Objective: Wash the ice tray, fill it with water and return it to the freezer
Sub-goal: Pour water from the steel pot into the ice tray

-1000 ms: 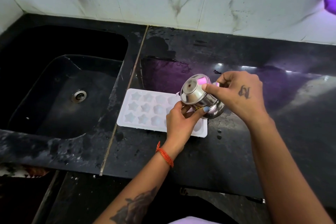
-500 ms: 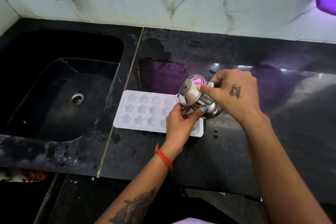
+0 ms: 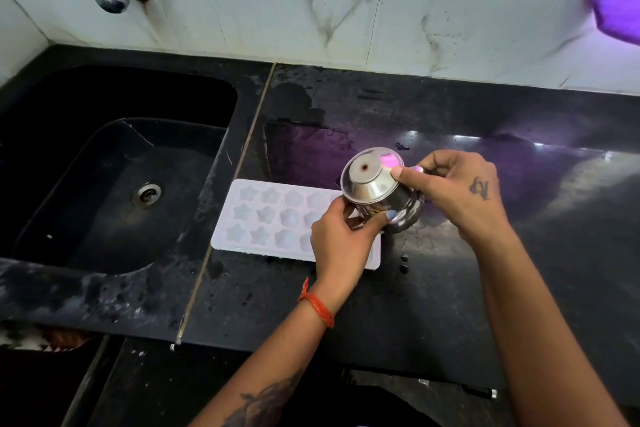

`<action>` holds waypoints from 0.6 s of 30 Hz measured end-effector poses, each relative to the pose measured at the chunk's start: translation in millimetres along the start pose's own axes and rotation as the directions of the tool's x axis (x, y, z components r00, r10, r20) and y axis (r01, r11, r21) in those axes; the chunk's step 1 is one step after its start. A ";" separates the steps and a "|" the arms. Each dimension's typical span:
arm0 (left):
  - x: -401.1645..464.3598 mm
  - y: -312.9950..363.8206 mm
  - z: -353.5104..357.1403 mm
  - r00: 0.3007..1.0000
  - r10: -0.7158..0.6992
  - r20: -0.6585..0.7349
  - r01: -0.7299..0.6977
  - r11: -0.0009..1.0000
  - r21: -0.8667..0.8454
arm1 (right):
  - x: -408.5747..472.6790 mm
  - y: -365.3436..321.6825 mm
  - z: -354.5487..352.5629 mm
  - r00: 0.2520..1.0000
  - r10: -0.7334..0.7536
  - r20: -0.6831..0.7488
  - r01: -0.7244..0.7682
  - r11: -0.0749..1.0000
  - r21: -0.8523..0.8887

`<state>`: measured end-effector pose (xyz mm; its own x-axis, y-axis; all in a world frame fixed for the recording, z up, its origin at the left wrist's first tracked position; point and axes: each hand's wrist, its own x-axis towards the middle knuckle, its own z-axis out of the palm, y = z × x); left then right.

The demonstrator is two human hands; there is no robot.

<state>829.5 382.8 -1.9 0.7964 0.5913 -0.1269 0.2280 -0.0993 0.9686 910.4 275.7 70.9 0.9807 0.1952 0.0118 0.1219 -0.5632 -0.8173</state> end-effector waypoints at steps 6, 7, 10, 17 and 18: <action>-1.4 -1.4 11.9 0.997 -0.047 0.059 0.052 0.996 -0.079 | -1.0 -5.5 -9.3 0.998 -0.058 -0.036 0.052 0.987 -0.154; -2.3 -1.1 14.1 0.996 -0.056 0.070 0.063 0.993 -0.099 | -1.7 -7.2 -10.9 0.997 -0.075 -0.035 0.067 0.979 -0.194; -5.3 -1.1 20.2 0.992 -0.084 0.099 0.100 0.979 -0.176 | -3.1 -9.9 -13.4 0.992 -0.124 -0.025 0.113 0.960 -0.257; -10.3 -5.6 29.6 0.984 -0.115 0.135 0.152 0.940 -0.307 | -1.6 -10.2 -15.1 0.987 -0.162 0.024 0.158 0.910 -0.383; -10.4 -6.7 30.6 0.983 -0.117 0.139 0.157 0.934 -0.320 | -1.0 -9.6 -14.7 0.986 -0.166 0.029 0.164 0.903 -0.398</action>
<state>836.8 352.8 -13.6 0.8344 0.4814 -0.2684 0.1588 0.2563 0.9535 910.5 269.1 87.2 0.9420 0.3093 0.1306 0.3316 -0.7958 -0.5068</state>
